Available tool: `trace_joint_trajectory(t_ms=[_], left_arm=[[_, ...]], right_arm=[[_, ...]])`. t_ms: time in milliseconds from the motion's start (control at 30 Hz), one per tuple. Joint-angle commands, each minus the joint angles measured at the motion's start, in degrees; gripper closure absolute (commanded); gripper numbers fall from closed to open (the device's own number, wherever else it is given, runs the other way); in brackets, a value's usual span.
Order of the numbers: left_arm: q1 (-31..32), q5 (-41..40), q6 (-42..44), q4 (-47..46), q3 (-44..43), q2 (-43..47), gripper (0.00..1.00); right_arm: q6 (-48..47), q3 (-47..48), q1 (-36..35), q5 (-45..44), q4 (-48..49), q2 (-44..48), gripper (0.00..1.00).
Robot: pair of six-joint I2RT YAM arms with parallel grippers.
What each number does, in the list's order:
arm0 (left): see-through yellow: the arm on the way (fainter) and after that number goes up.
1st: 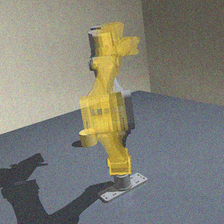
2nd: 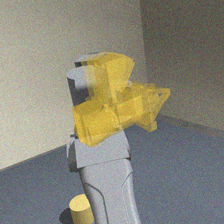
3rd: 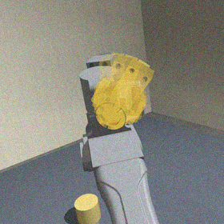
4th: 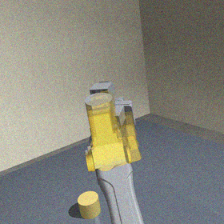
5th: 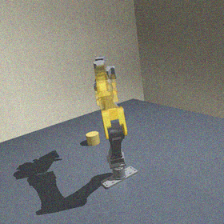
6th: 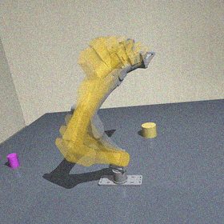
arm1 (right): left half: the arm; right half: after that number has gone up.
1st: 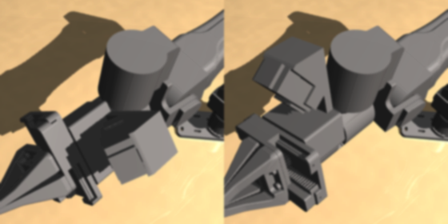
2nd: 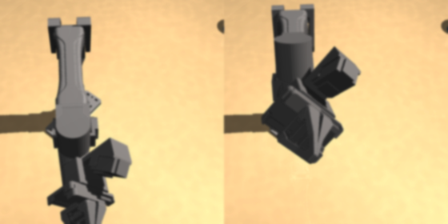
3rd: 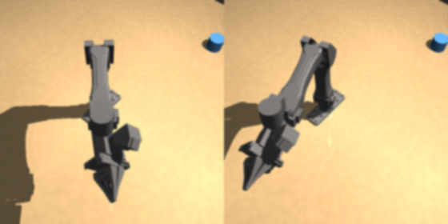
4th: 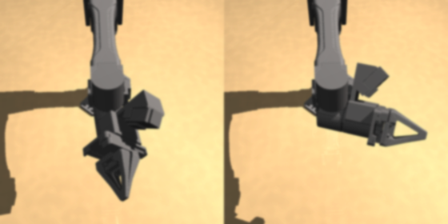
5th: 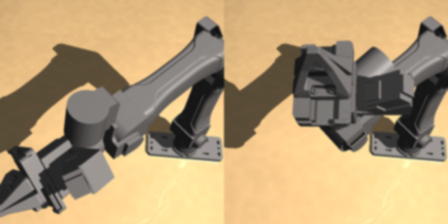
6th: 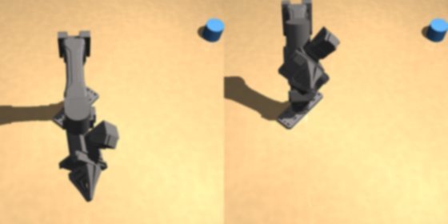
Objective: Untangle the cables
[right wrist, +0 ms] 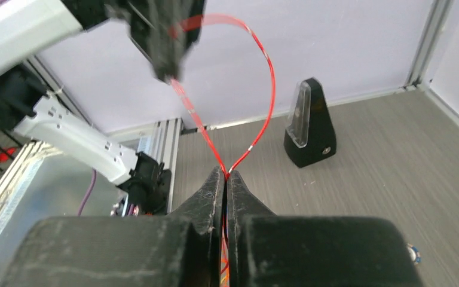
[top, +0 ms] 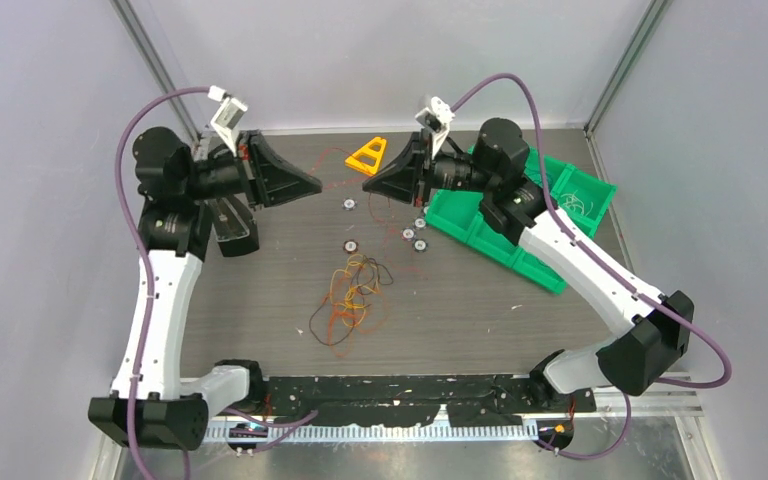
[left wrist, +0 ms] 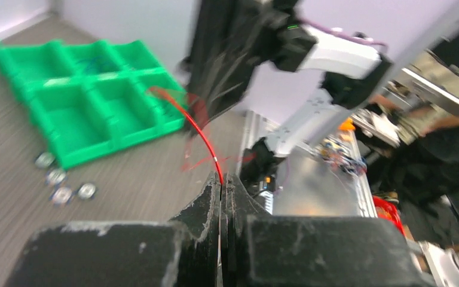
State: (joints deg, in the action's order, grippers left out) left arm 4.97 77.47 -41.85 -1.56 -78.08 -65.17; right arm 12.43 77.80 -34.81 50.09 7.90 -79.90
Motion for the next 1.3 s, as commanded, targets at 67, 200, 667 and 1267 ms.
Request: trace_joint_trajectory(t_ms=[67,200,667,1267], left_arm=[[-7.4,-7.3,24.0,31.0,3.8,2.3,1.00],[0.0,-9.0,23.1,29.8,5.7,0.6,1.00],[-0.5,-7.6,15.3,13.0,11.2,5.3,0.61],[2.2,-20.8,28.7,35.8,-10.1,4.4,0.27]], right_arm=[[7.5,6.2,3.1,-1.8,6.7,1.0,0.95],[11.8,9.3,1.4,-2.7,11.0,-0.5,0.95],[3.2,15.6,1.7,-5.4,1.0,-3.7,0.95],[-27.4,12.3,1.3,-9.7,-31.0,0.5,0.95]])
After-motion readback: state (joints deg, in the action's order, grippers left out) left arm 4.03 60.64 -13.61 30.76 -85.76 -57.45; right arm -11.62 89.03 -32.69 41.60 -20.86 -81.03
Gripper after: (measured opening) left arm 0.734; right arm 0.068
